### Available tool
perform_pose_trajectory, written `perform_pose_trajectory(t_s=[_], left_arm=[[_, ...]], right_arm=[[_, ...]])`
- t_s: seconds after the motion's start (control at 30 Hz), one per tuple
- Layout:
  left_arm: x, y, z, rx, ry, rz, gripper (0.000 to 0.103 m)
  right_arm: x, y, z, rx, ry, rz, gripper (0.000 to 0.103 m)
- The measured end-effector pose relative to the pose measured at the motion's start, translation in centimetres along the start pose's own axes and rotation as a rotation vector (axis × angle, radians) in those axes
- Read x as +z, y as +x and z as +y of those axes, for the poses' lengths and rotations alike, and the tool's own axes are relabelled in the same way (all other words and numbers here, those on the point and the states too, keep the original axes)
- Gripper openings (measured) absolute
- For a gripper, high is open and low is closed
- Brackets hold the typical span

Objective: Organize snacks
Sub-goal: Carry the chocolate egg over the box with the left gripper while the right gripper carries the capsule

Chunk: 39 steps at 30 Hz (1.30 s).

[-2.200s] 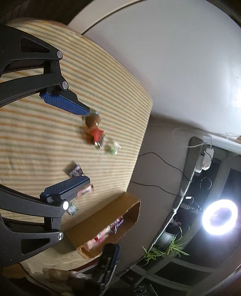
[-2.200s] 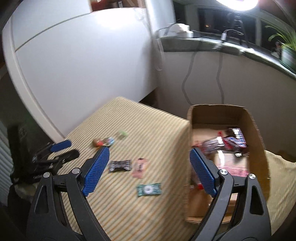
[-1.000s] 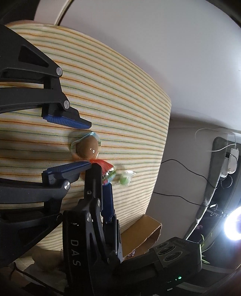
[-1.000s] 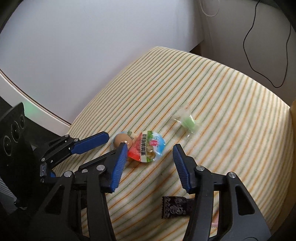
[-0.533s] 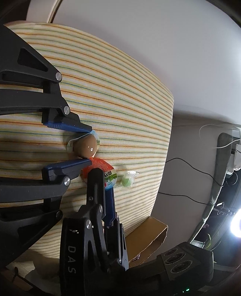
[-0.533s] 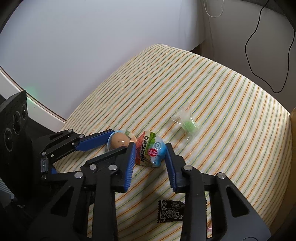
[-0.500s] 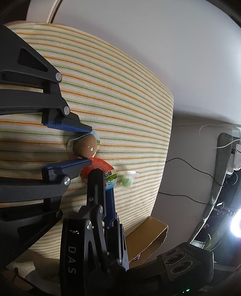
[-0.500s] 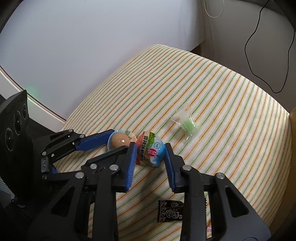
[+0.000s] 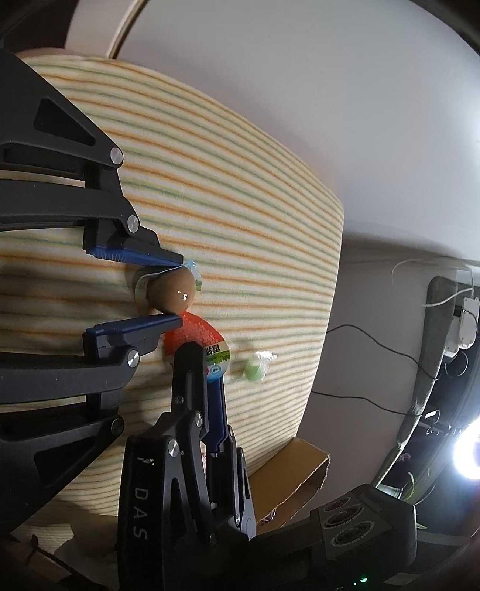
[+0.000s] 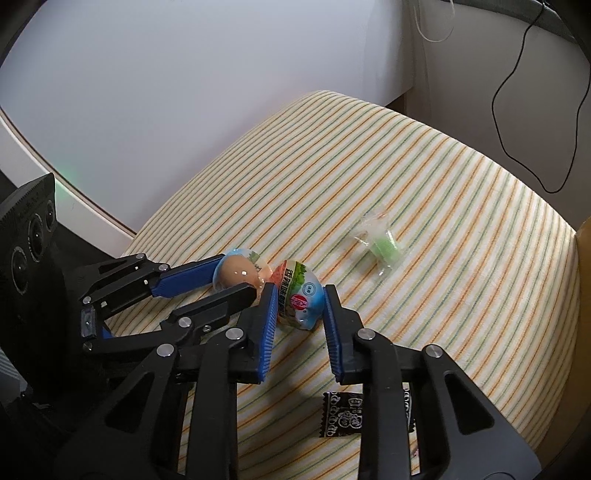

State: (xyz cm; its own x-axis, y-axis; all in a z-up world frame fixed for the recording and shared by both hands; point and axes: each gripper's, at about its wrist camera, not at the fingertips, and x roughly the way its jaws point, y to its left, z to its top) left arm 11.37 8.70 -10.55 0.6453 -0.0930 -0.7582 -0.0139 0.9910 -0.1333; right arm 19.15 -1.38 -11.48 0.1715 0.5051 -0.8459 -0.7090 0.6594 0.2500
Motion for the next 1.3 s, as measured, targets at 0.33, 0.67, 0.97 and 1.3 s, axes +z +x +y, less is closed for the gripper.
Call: perform_pose_trajectory(t_s=[0.33,0.67,0.97,1.3], left_arm=[[-0.4,-1.1,1.3,0.019,-0.033,-0.017,0.024],[0.3,-3.0,0.1,-0.002,-0.035,-0.066,0.024],[1.7,-4.5,-4.0,-0.056,0.010,-0.115,0.024],[3.8,-4.6,-9.4,-0.134,0.070,-0.141,0.024]], right_arm=[[0.1,1.3,2.3,-0.074,-0.092,0.011,0.030],[-0.7,-1.6,2.0,-0.095,-0.077,-0.045,0.025],[-1.8,-7.6,0.4,-0.123,-0.050,-0.151,0.025],[-3.5,-14.2,-4.1,-0.175,0.024,-0.246,0.025]])
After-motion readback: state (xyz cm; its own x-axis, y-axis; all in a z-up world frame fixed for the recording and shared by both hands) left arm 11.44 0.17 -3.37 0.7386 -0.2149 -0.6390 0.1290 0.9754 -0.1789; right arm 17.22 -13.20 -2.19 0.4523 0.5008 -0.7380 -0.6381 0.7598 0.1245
